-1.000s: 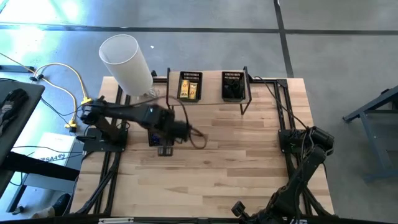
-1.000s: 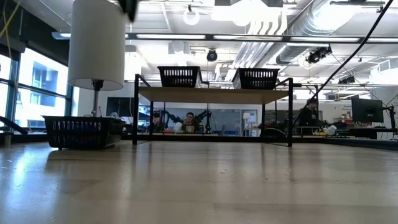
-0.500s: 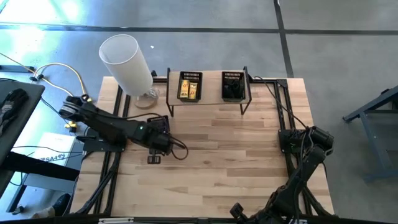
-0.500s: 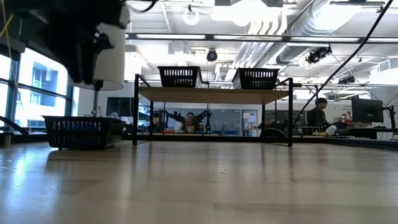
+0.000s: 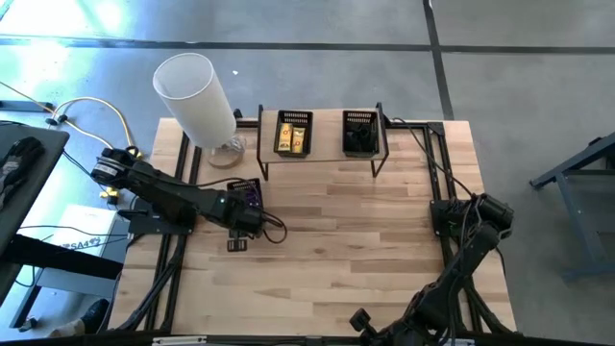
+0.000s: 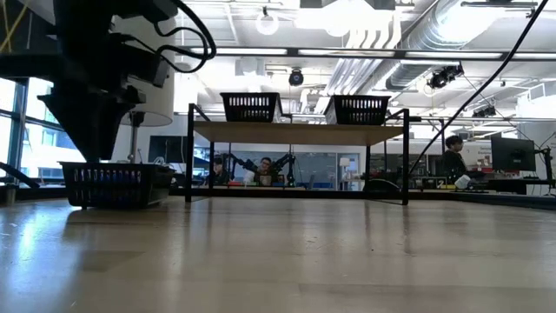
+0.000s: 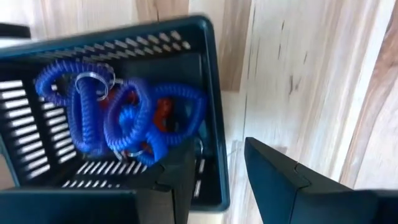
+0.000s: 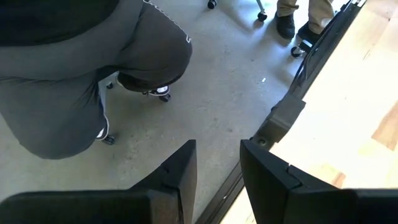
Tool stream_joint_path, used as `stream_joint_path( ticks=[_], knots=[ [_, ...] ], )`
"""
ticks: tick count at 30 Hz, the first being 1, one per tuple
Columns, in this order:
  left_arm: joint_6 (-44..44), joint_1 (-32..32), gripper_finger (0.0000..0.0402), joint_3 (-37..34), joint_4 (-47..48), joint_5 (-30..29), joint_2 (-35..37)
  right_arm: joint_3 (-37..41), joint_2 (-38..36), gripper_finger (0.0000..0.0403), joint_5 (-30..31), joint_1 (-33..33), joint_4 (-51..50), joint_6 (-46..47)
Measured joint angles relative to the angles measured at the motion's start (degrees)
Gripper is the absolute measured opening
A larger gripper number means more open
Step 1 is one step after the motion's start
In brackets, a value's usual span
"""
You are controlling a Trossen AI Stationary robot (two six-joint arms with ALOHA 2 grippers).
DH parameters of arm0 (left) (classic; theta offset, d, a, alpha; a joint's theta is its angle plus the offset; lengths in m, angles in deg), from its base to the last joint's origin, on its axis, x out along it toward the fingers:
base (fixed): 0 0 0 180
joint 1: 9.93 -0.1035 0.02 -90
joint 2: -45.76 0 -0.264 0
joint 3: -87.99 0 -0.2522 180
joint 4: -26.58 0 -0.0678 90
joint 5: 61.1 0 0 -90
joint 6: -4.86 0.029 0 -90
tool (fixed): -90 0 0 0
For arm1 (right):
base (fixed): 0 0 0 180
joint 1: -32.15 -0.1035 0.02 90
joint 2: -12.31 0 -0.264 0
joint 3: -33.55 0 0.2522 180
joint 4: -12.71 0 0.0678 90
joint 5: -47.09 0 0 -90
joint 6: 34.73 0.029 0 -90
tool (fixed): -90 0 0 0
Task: Pick & Place Office Desk Supplies
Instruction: Put the bin onto the shelf
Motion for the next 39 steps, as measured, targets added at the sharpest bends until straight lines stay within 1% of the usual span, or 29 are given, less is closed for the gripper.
stream_joint_path(
  ticks=[9, 17, 19, 22, 24, 26, 28, 32, 33, 36, 39],
  knots=[
    [0.17, 0.02, 0.0132, -1.73, -3.2, -0.22, 0.0, 0.0, 0.0, 0.011, 0.01, 0.04, 0.03, 0.02],
    [-0.87, 0.02, 0.0132, -5.39, -6.76, -0.38, -0.28, 0.0, 0.0, 0.011, 0.02, 0.04, 0.48, 0.02],
    [1.15, 0.02, 0.0132, -5.99, -7.38, -0.98, -0.42, 0.0, 0.0, 0.011, 0.01, 0.04, 0.47, 0.02],
    [6.81, 0.02, 0.0132, -6.26, -7.42, -1.08, -0.66, 0.0, 0.0, 0.011, 0.21, 0.13, 0.53, 0.02],
    [5.75, 0.34, 0.0129, -6.27, -8.47, -0.98, -0.9, 0.0, 0.0, 0.011, 0.21, 0.17, 0.65, 0.02],
    [4.0, 1.04, 0.0116, -6.27, -9.32, -1.02, -1.17, 0.0, 0.0, 0.011, 0.16, 0.39, 0.81, 0.02],
    [3.87, 1.96, 0.0093, -6.26, -10.83, -1.14, -2.07, 0.0, 0.0, 0.011, 0.05, 0.64, 0.84, 0.02],
    [4.93, 3.52, 0.0023, -6.22, -12.33, -1.24, -5.2, 0.0, 0.01, 0.011, 0.05, 1.29, 0.99, 0.36],
    [4.91, 3.79, 0.0012, -6.21, -12.57, -1.38, -6.22, 0.0, 0.02, 0.011, 0.05, 1.35, 0.99, 0.91],
    [5.11, 4.25, 0.0003, -6.12, -12.68, -1.72, -8.75, 0.0, 0.02, 0.011, 0.05, 1.61, 0.89, 2.54],
    [4.71, 5.17, 0.0002, -5.69, -12.38, -2.23, -9.42, 0.0, 0.02, 0.011, 0.03, 1.61, 0.89, 3.21]
  ],
)
